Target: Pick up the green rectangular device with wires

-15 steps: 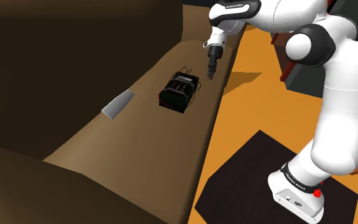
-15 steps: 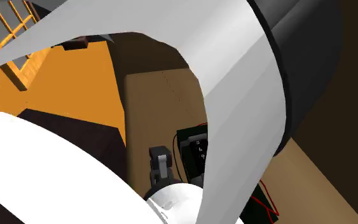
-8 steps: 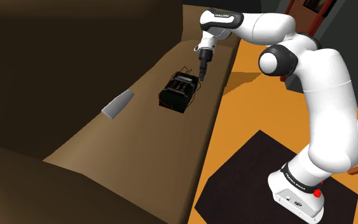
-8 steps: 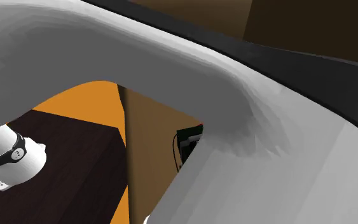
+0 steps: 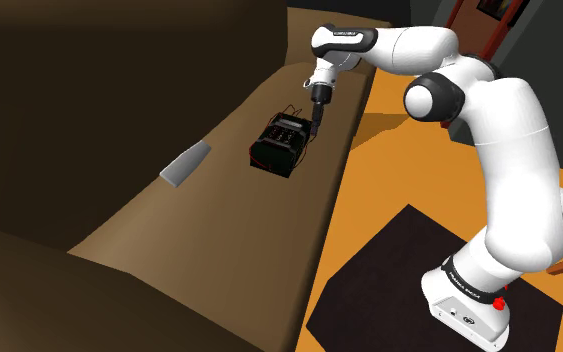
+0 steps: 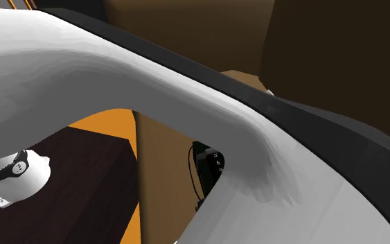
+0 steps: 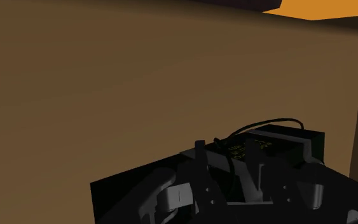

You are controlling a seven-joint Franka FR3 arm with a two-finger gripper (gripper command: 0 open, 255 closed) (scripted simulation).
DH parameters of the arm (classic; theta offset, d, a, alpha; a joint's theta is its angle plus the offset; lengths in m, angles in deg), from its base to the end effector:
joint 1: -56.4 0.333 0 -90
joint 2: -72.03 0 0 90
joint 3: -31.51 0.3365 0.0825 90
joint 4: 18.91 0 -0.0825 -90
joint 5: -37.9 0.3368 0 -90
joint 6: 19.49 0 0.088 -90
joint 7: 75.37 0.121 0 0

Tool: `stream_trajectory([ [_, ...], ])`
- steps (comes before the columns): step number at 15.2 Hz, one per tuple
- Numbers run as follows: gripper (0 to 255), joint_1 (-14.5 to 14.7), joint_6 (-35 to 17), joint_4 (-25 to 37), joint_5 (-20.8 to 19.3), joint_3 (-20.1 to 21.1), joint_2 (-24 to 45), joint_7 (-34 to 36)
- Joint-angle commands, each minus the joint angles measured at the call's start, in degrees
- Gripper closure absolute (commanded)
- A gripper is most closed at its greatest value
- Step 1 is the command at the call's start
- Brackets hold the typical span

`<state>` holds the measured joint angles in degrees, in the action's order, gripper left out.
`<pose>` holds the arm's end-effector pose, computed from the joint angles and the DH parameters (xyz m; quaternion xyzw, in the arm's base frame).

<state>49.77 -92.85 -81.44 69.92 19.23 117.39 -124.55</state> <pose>0.6510 -0.0968 0.3525 -0.9038 -0.2514 0.1265 0.3225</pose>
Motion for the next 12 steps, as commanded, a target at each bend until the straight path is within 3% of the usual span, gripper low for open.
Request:
stream_trajectory([
  [1,255,0.0,-0.1,0.0,0.0,0.0,0.0,0.0],
  [12,255,-0.4,2.2,1.9,0.1,0.1,-0.6,1.1],
])
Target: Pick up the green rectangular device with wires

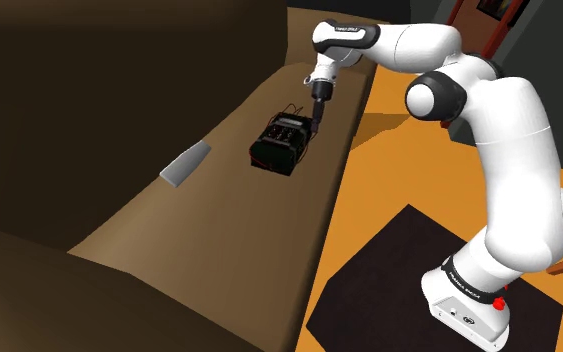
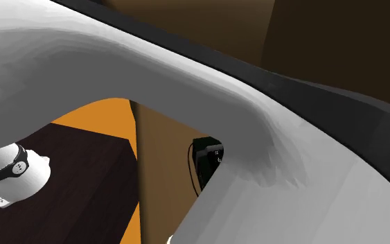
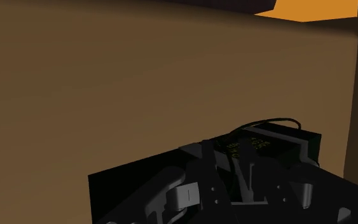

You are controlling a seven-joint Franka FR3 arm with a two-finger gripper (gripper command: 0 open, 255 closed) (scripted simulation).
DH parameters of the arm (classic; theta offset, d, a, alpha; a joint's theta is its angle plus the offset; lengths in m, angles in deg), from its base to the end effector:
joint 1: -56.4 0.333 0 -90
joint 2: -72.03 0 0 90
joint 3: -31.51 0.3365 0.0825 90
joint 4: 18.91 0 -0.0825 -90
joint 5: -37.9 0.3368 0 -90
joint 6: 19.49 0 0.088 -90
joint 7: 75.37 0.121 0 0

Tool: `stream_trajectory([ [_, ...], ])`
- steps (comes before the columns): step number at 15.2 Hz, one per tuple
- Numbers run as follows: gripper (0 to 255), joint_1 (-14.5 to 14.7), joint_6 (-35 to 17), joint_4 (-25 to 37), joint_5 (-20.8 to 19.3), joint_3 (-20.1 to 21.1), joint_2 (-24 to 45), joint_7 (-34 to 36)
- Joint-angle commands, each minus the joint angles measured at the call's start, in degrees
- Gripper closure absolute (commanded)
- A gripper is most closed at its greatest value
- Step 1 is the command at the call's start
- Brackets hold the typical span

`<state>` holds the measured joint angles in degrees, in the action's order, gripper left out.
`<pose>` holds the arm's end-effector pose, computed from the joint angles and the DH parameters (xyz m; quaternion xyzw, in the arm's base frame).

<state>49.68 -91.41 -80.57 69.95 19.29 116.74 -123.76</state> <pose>0.6496 -0.0955 0.3653 -0.9036 -0.2511 0.1275 0.3229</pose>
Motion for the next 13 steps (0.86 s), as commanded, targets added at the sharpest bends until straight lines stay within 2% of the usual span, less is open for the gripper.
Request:
stream_trajectory([
  [1,255,-0.4,1.4,1.6,0.1,0.1,0.0,0.6],
  [13,255,-1.8,8.3,9.6,0.9,0.7,0.1,4.2],
])
